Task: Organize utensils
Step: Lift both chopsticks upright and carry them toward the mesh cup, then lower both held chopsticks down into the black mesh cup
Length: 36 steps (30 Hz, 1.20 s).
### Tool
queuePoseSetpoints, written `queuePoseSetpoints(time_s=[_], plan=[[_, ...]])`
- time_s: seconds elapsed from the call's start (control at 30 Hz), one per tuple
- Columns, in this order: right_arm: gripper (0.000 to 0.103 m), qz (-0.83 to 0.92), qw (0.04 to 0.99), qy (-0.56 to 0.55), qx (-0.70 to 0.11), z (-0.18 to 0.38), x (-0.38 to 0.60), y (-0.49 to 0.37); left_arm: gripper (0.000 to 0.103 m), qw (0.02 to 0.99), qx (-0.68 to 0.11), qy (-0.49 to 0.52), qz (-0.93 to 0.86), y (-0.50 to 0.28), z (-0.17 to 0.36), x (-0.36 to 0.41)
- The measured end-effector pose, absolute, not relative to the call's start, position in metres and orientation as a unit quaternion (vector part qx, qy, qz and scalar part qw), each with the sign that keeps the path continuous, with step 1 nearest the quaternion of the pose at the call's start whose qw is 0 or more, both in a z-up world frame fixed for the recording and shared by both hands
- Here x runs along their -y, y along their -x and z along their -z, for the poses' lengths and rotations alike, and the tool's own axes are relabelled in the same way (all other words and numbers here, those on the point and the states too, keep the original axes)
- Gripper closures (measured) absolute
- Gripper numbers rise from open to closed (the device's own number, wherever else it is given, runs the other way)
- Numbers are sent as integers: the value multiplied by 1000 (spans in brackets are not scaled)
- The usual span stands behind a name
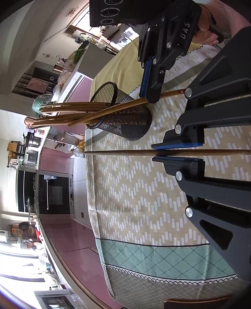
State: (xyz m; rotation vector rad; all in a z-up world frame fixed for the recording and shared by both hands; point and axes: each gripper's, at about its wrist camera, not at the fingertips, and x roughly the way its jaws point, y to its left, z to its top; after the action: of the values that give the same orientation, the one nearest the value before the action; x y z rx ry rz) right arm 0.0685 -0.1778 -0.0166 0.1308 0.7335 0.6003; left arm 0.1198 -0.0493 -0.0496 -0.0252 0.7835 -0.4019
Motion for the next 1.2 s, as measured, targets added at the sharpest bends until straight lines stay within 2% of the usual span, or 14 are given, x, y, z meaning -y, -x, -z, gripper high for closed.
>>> queuePoseSetpoints(time_s=[1.2], plan=[[97, -283, 909, -91, -292, -19, 215, -58, 95, 907, -326, 44, 264, -108, 2, 53]])
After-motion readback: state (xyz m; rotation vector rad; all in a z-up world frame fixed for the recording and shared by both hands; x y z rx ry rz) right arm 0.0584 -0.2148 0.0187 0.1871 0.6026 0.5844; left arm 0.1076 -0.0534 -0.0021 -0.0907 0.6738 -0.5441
